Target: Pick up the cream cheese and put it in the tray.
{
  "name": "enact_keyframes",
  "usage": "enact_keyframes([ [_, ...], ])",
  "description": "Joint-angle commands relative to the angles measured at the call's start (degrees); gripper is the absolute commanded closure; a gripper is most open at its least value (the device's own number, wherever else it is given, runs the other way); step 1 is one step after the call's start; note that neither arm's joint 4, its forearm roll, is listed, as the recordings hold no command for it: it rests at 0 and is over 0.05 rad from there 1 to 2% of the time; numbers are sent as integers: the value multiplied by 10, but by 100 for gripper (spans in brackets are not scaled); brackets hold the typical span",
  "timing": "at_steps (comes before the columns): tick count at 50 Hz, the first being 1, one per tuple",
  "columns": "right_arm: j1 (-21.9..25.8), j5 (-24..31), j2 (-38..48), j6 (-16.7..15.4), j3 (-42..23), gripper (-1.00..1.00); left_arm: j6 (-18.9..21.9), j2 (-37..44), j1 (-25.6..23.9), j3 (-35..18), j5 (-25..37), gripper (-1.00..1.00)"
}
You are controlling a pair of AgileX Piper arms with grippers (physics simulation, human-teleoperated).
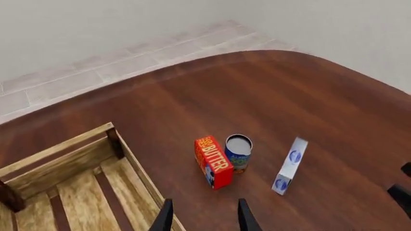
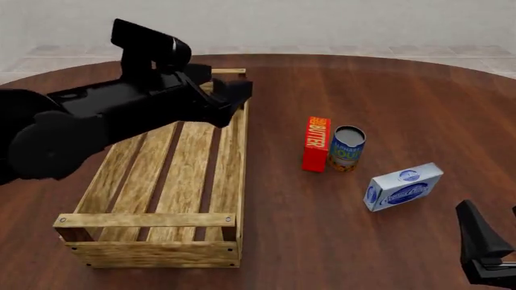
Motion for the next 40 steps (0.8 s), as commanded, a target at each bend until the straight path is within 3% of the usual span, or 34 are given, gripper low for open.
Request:
enact_keyframes([
  [1,1,-1,0,-5,0,-100,21,51,-25,-43,15,-100],
  [7,8,1,1,-14,0,-100,30,73,-42,-95,44,-100],
  [23,10,1,1,-11,0,-100,44,140,-68,-157,79,-100],
  [40,13,1,1,-11,0,-100,81,224,-97,-269,158,-100],
])
